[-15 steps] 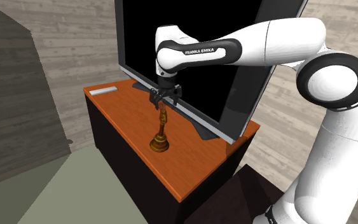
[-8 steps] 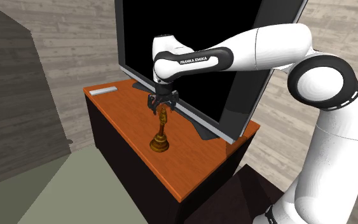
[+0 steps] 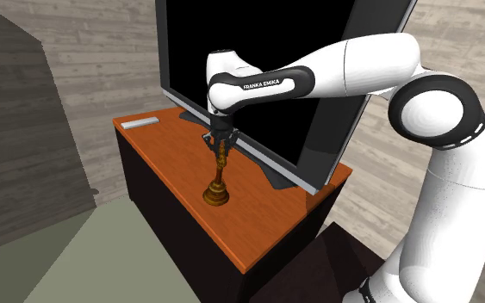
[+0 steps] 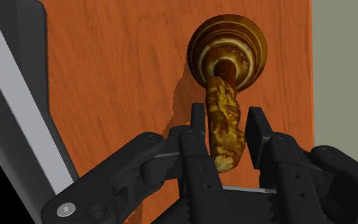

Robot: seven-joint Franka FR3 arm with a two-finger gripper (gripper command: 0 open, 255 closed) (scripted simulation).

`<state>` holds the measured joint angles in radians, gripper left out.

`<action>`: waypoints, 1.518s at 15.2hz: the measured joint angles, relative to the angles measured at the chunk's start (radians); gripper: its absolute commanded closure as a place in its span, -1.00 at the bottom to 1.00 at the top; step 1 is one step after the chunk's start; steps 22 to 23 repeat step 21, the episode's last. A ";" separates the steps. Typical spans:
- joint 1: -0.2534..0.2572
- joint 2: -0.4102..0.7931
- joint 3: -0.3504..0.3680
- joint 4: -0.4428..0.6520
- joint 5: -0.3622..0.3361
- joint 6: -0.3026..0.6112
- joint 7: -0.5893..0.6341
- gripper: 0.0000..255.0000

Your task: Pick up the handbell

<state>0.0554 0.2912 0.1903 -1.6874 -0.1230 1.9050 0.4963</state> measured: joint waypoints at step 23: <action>0.003 -0.029 0.004 0.154 0.011 -0.182 -0.016 1.00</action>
